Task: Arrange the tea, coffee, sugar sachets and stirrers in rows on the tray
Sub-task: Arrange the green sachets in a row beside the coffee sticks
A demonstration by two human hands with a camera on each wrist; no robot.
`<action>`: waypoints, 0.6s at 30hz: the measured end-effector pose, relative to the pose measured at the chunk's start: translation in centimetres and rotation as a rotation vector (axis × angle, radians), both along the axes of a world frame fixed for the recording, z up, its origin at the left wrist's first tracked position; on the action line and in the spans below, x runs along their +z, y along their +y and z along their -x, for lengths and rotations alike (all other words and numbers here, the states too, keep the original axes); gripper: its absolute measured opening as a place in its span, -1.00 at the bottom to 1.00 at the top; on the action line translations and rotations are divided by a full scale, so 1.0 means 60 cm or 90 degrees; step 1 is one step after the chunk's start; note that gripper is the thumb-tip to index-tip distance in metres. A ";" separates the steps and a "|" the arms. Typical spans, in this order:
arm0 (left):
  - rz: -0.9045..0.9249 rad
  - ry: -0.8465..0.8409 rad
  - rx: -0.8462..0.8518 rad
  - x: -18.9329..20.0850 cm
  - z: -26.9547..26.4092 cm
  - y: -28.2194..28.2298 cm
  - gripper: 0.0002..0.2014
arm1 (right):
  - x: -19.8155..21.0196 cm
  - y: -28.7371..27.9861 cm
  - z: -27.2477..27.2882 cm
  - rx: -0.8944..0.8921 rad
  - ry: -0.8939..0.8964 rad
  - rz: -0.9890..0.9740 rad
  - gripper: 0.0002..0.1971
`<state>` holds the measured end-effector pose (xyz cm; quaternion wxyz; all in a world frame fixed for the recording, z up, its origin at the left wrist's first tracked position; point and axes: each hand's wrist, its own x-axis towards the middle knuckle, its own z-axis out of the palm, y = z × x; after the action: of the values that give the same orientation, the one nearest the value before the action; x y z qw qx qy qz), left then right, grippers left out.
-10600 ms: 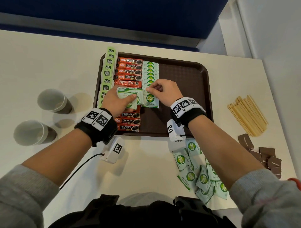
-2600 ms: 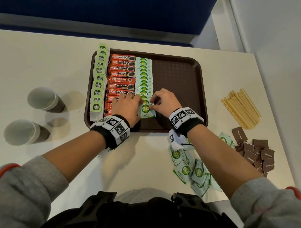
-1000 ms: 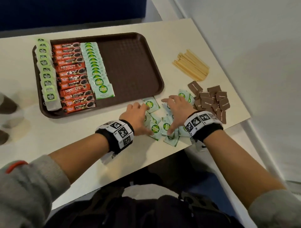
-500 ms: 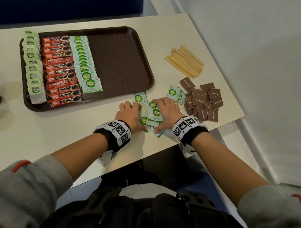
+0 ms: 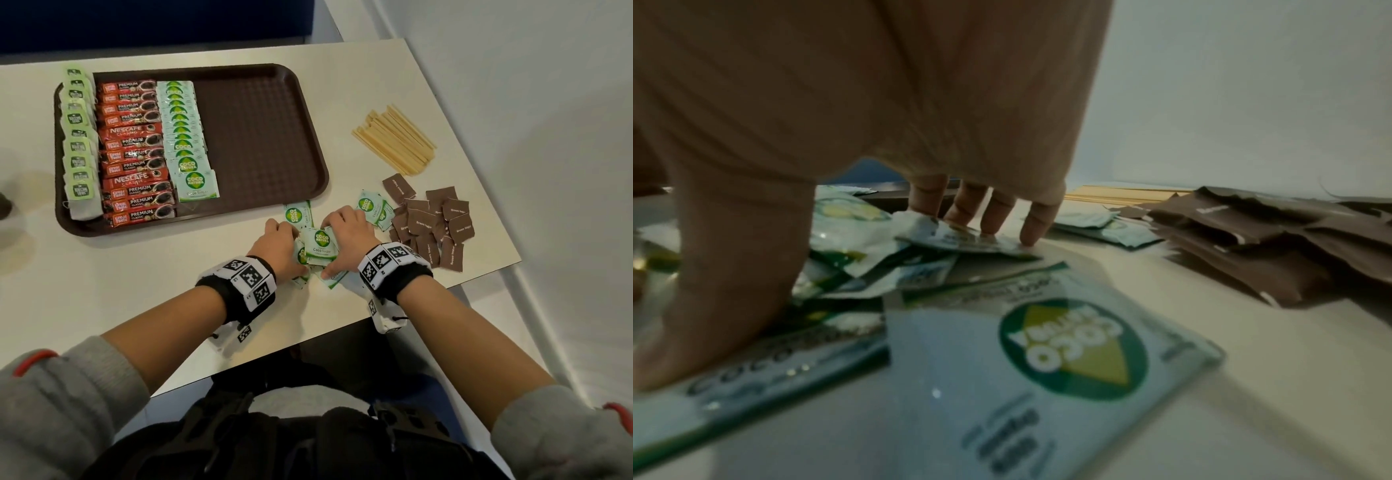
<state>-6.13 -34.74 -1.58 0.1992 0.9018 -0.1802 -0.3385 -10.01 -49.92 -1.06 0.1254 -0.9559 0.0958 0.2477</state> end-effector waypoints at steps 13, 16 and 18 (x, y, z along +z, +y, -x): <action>-0.109 -0.026 -0.030 0.001 0.000 -0.002 -0.19 | 0.001 0.017 -0.021 0.090 0.031 0.064 -0.08; -0.129 -0.023 -0.047 0.000 -0.002 0.002 -0.24 | 0.004 0.017 -0.023 0.107 0.041 0.072 -0.09; -0.121 -0.020 -0.051 -0.002 -0.002 0.004 -0.27 | 0.006 0.017 -0.022 0.093 0.049 0.040 -0.15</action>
<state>-6.00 -34.52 -1.68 0.0961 0.9138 -0.1865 -0.3477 -8.69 -48.88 -0.72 0.0732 -0.9536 0.0381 0.2894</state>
